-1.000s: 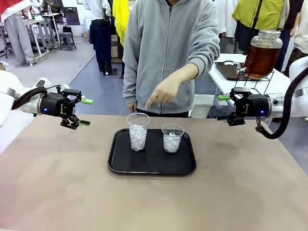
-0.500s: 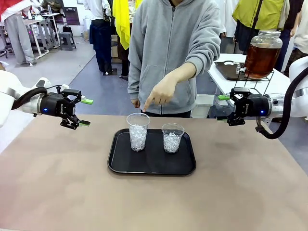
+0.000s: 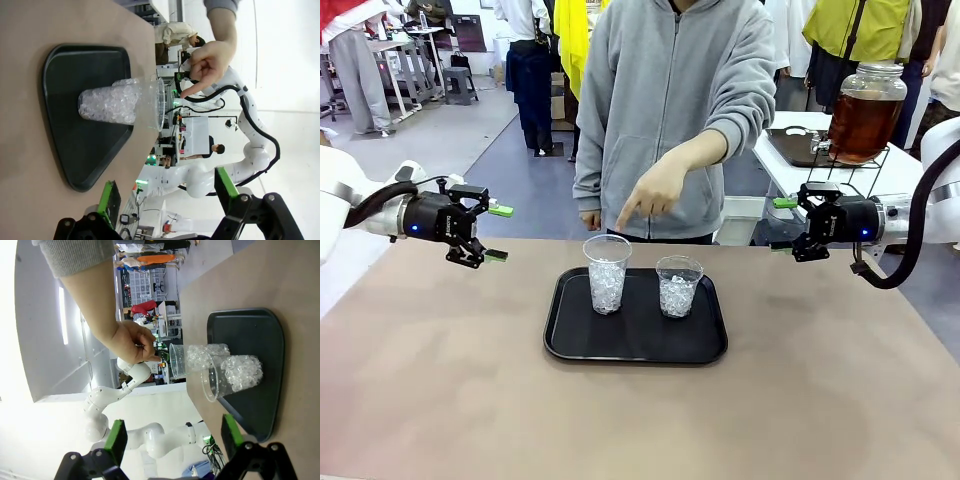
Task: Pour the drink into the iced cup.
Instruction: Pick up the iced cup indicated by the human and present it to them.
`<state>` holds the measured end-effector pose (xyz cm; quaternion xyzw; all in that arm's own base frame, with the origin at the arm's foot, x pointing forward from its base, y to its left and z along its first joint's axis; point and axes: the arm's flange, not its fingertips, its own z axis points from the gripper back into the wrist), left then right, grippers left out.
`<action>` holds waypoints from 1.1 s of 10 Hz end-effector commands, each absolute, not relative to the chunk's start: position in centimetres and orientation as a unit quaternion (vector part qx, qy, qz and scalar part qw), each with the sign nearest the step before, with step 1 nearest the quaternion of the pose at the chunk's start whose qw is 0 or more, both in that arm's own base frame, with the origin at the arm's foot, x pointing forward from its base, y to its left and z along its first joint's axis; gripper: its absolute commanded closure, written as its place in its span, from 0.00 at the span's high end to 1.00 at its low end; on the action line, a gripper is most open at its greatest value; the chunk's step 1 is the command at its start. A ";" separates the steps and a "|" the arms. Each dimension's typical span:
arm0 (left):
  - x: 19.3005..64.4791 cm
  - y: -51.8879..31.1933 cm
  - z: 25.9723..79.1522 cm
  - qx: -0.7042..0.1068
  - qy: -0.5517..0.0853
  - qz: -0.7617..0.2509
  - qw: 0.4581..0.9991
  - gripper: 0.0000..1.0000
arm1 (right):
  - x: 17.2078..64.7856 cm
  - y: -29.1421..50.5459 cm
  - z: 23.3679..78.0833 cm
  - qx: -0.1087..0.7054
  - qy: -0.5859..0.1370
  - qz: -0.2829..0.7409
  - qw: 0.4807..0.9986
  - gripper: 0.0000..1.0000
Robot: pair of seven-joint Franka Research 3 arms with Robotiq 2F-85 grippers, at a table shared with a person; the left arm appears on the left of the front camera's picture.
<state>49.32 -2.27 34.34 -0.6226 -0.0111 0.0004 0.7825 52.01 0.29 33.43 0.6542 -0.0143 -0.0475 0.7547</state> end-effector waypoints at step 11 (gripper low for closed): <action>49.2 -2.5 34.4 -0.591 -0.244 -0.260 0.723 1.00 | 52.0 0.3 33.5 0.655 -0.015 -0.047 0.754 1.00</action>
